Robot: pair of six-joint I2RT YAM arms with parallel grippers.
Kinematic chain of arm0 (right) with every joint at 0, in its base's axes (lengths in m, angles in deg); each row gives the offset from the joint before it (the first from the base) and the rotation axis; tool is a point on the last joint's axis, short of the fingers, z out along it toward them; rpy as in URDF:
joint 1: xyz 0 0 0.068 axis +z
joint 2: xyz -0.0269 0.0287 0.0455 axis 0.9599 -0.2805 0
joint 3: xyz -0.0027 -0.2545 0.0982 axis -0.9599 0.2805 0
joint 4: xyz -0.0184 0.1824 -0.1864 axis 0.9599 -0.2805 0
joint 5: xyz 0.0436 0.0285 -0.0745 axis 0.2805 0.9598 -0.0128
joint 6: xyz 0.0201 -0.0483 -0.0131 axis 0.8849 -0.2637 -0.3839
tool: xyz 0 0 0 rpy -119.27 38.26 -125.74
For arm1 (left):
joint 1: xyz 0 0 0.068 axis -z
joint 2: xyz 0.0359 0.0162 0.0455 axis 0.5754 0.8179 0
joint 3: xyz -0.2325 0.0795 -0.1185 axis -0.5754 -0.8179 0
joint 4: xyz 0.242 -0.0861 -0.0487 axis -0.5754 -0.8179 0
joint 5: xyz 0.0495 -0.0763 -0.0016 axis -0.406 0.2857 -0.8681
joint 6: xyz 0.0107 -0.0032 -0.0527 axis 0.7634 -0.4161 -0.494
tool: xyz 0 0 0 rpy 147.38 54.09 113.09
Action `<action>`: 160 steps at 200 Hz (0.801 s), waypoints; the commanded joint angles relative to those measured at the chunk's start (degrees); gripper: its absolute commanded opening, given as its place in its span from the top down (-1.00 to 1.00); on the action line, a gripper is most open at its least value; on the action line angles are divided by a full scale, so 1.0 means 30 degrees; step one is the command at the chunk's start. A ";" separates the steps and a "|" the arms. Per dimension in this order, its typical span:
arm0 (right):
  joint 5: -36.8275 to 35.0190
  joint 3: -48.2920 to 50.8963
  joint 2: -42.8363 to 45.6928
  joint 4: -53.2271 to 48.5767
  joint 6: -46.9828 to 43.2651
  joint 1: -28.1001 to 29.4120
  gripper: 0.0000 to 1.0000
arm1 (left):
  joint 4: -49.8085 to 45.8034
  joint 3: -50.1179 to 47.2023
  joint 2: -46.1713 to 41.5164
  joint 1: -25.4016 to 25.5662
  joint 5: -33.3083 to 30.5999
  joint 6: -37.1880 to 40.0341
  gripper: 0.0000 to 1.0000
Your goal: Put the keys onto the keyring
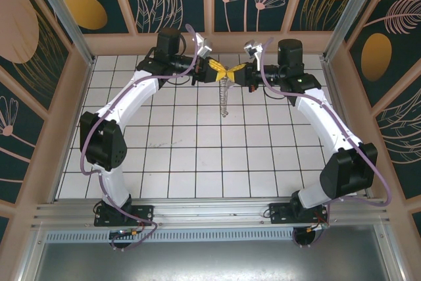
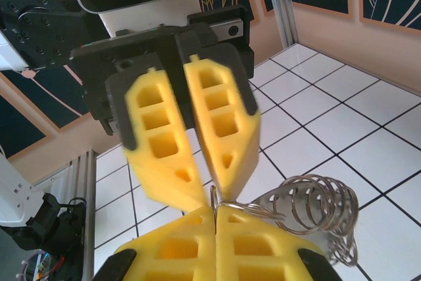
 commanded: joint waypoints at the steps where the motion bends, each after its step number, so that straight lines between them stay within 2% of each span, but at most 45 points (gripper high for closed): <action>1: 0.0339 -0.0297 -0.0015 0.1360 -0.0049 0.0114 1.00 | 0.0375 0.0178 0.0246 0.0063 0.0530 -0.0189 0.26; 6: 0.0311 -0.0297 -0.0010 0.1336 -0.0032 0.0116 1.00 | 0.0367 0.0101 0.0161 0.0063 0.0351 -0.0148 0.17; 15: 0.0281 -0.0277 0.0010 0.1323 -0.0078 0.0115 1.00 | 0.0387 -0.0084 0.0048 0.0054 0.0119 -0.0024 0.13; 88: 0.0116 -0.0099 0.0096 0.1330 -0.0142 0.0104 1.00 | 0.0567 -0.0990 -0.0743 0.0063 -0.0647 0.0718 0.10; 118: 0.0191 -0.0050 0.0060 0.1428 -0.0102 0.0084 1.00 | 0.1436 -0.1575 -0.1160 0.0046 -0.0522 0.0460 0.29; 129: 0.0217 -0.0033 0.0048 0.1479 -0.0083 0.0082 1.00 | 0.1610 -0.1588 -0.1135 0.0062 -0.0422 0.0261 0.30; 160: 0.0338 -0.0037 -0.0050 0.1484 -0.0050 0.0087 1.00 | 0.2590 -0.1689 -0.1114 0.0063 -0.0422 -0.0490 0.13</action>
